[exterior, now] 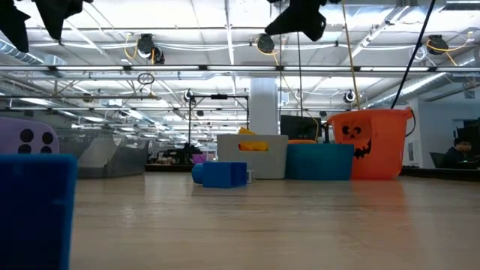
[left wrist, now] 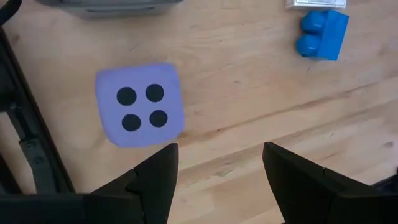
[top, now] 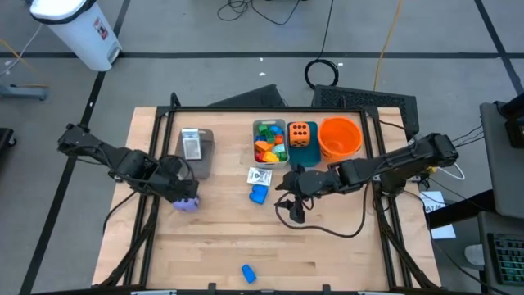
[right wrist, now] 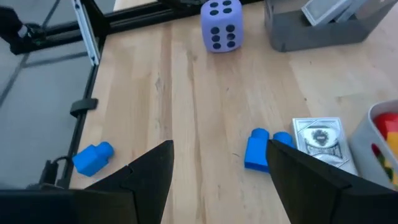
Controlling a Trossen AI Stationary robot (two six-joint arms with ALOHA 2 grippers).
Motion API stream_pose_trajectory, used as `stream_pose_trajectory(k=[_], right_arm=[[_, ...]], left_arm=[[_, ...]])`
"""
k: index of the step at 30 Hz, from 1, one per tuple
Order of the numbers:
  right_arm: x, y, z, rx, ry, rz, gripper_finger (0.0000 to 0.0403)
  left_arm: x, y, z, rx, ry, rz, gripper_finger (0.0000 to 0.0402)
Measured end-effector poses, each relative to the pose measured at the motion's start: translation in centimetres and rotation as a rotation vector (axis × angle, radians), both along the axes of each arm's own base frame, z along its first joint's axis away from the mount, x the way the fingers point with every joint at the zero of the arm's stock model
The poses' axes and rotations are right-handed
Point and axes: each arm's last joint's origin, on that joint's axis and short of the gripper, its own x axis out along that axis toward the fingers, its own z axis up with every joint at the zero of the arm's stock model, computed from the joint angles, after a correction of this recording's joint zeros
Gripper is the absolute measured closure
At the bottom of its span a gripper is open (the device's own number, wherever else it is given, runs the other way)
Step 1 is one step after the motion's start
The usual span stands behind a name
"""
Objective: Pick & Place Toys
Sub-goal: Put the purple dice into the blue bin
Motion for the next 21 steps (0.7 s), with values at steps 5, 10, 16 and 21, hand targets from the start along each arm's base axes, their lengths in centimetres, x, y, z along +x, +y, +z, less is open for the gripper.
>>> stream_pose_trajectory(k=[5, 10, 16, 21], right_arm=[[-0.2, 0.0, -2.3, 0.072, 0.004, -0.045, 0.0156], [-0.2, 0.1, -3.1, 0.122, -0.016, -0.051, 0.0156], [-0.2, 0.2, -3.1, 0.140, -0.015, -0.020, 0.0156], [-0.2, 0.2, -3.1, 0.141, -0.017, -0.022, 0.0156]], left_arm=[[-0.2, -0.3, 0.0, 0.031, -0.007, -0.023, 0.0158], [-0.6, -0.1, -0.1, 0.091, 0.028, -0.048, 0.0158], [-1.4, 0.2, -0.3, 0.115, 0.112, -0.060, 0.0157], [-1.5, 0.2, -0.3, 0.115, 0.135, -0.101, 0.0134]])
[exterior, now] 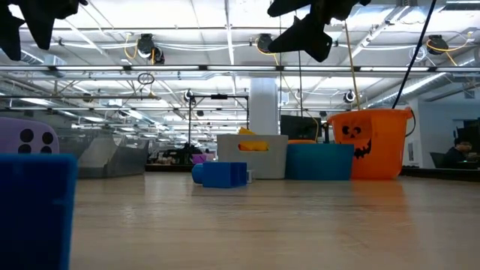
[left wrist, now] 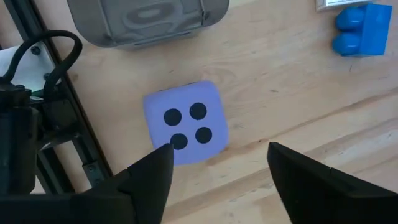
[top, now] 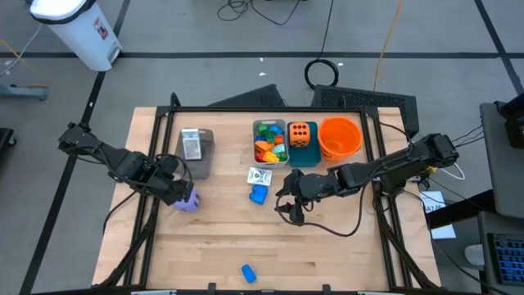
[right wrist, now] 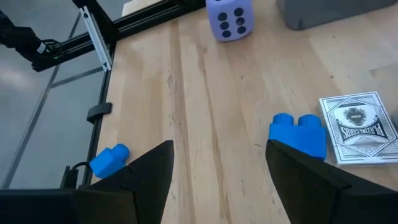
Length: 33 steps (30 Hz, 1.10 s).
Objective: Pick & Place Toys
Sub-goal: Put the purple dice into the blue bin
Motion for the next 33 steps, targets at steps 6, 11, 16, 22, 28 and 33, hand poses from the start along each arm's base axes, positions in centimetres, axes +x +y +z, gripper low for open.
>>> stream_pose_trajectory(k=[6, 11, 16, 22, 28, 33], right_arm=[[0.0, 0.0, 0.0, 0.000, 0.000, -0.001, 0.0156], [0.0, 0.0, 0.0, 0.000, 0.000, -0.001, 0.0156], [0.0, 0.0, 0.0, 0.001, 0.001, -0.002, 0.0156], [0.0, 0.0, 0.0, 0.025, 0.005, -0.018, 0.0156], [0.0, 0.0, 0.0, 0.024, 0.004, -0.021, 0.0156], [0.0, 0.0, 0.0, 0.023, 0.004, -0.022, 0.0156]], left_arm=[[0.0, 0.0, 0.0, -0.006, 0.006, -0.011, 0.0069], [-0.1, 0.0, 0.0, -0.005, 0.012, -0.017, 0.0013], [-0.3, 0.1, -0.1, 0.026, 0.044, -0.027, 0.0011], [-0.4, 0.1, -0.7, 0.042, 0.068, 0.019, 0.0005], [-0.3, 0.0, -2.8, 0.027, 0.098, 0.081, 0.0004], [-0.1, -0.2, -4.6, 0.006, 0.096, 0.106, 0.0004]])
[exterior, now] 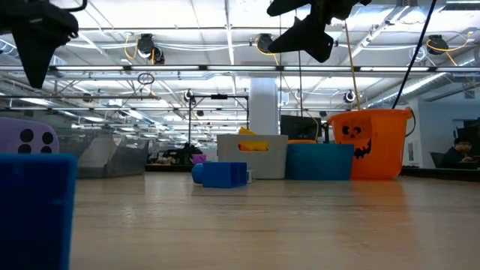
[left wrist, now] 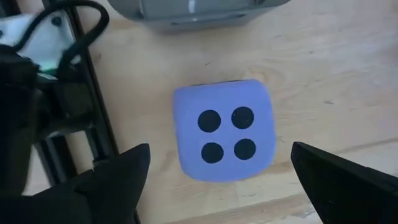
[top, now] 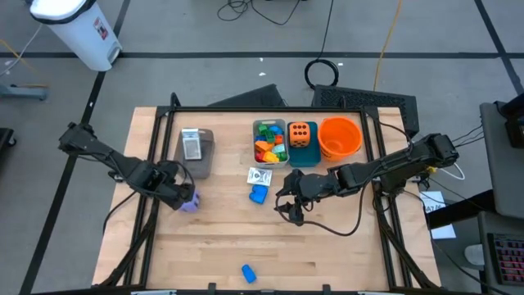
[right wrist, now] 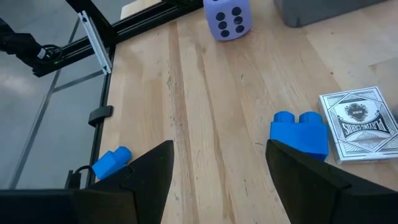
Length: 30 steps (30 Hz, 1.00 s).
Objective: Pick & Place Toys
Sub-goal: Put the purple dice into the blue bin
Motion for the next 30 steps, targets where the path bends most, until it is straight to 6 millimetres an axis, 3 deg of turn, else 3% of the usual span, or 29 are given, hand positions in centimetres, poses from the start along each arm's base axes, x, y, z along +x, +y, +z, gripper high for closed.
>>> stream_pose_trajectory(k=[13, 30], right_arm=[[0.0, 0.0, 0.0, -0.003, -0.001, 0.002, 0.0156], [0.0, 0.0, 0.0, -0.004, -0.001, 0.001, 0.0156]], left_arm=[[0.6, -0.4, -3.9, -0.060, -0.058, 0.069, 0.0005], [0.8, 0.5, -5.1, -0.043, -0.051, 0.088, 0.0005]])
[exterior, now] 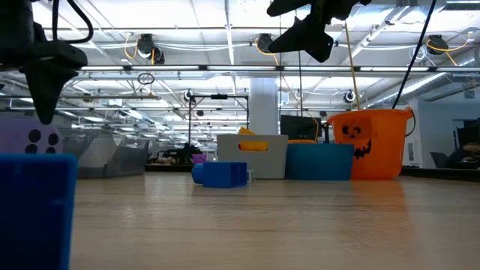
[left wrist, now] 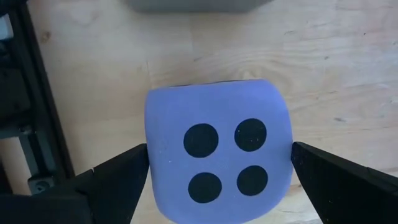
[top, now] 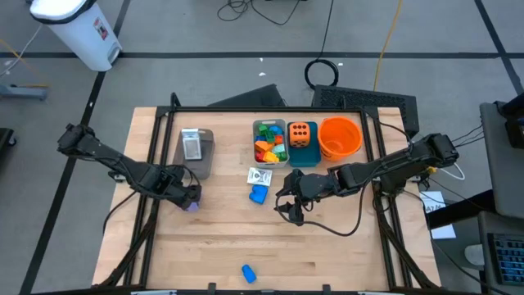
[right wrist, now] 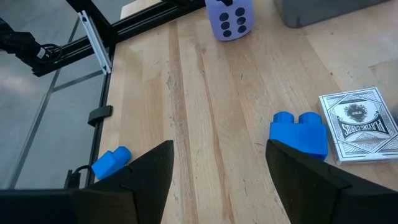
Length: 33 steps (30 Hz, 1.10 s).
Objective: Pick & Place Toys
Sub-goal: Put the purple dice into the blue bin
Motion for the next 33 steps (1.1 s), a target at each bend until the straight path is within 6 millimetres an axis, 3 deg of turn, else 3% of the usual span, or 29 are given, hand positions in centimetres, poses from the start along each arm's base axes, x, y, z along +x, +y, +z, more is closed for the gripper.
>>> stream_pose_trajectory(k=[18, 33], right_arm=[[0.0, -0.1, 0.0, -0.002, 0.000, -0.001, 0.0156], [0.0, -0.1, 0.0, -0.001, 0.000, -0.001, 0.0156]], left_arm=[[1.6, 0.1, -1.7, -0.043, 0.151, -0.071, 0.0004], [1.9, -0.1, -1.8, -0.054, 0.122, -0.127, 0.0004]])
